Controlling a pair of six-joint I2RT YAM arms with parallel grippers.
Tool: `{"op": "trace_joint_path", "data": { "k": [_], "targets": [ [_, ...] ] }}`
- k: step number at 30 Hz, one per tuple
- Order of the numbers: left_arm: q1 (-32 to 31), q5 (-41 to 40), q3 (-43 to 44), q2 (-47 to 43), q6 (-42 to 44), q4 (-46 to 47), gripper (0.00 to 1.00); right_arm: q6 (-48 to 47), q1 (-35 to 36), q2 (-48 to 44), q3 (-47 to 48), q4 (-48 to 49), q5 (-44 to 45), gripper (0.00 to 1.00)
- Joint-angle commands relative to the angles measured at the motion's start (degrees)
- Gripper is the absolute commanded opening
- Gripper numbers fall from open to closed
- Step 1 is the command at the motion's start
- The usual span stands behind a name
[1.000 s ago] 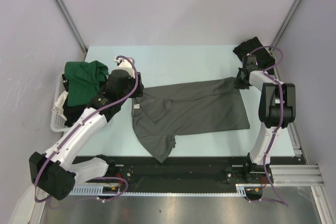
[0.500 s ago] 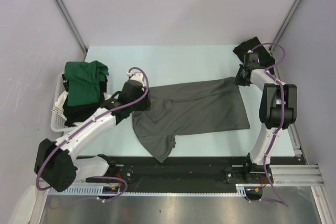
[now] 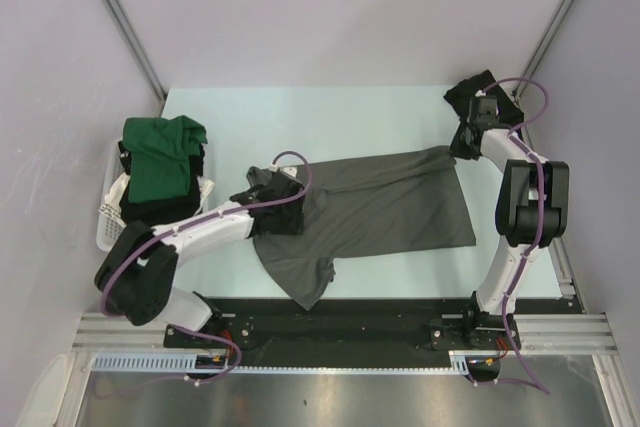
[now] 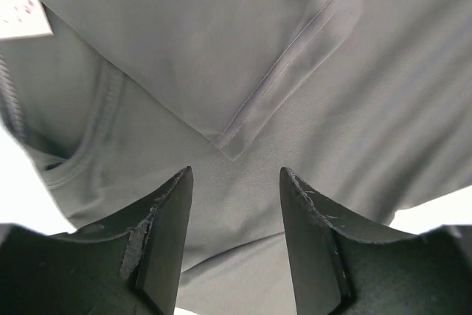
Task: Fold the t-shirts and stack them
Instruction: Flatten out the tshirt
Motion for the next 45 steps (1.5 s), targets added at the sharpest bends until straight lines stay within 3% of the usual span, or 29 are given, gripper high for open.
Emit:
{"op": "trace_joint_path", "data": {
  "k": [1, 16, 32, 36, 41, 45],
  "targets": [
    [-1.96, -0.3, 3.02, 4.5, -2.88, -0.26, 0.56, 0.21, -0.84, -1.71, 3.16, 0.26, -1.96, 0.0],
    [-3.9, -5.22, 13.21, 14.08, -0.68, -3.51, 0.53, 0.74, -2.6, -1.36, 4.04, 0.0, -4.95, 0.0],
    [-3.9, -7.68, 11.29, 13.38, -1.3, -6.15, 0.51, 1.09, -3.04, -0.39, 4.3, 0.26, -5.92, 0.0],
    [-3.9, -7.33, 11.72, 14.87, -1.3, -6.24, 0.45, 0.91, -3.12, -0.39, 4.3, 0.17, -5.92, 0.0],
    [-3.9, -8.38, 12.43, 15.31, -1.56, -6.33, 0.3, 0.56, -3.47, -0.65, 4.39, 0.08, -5.74, 0.0],
    [-3.9, -8.91, 13.57, 16.1, -1.65, -8.34, 0.31, 0.65, -3.57, -0.57, 4.48, -0.01, -6.09, 0.0]
  ]
}}
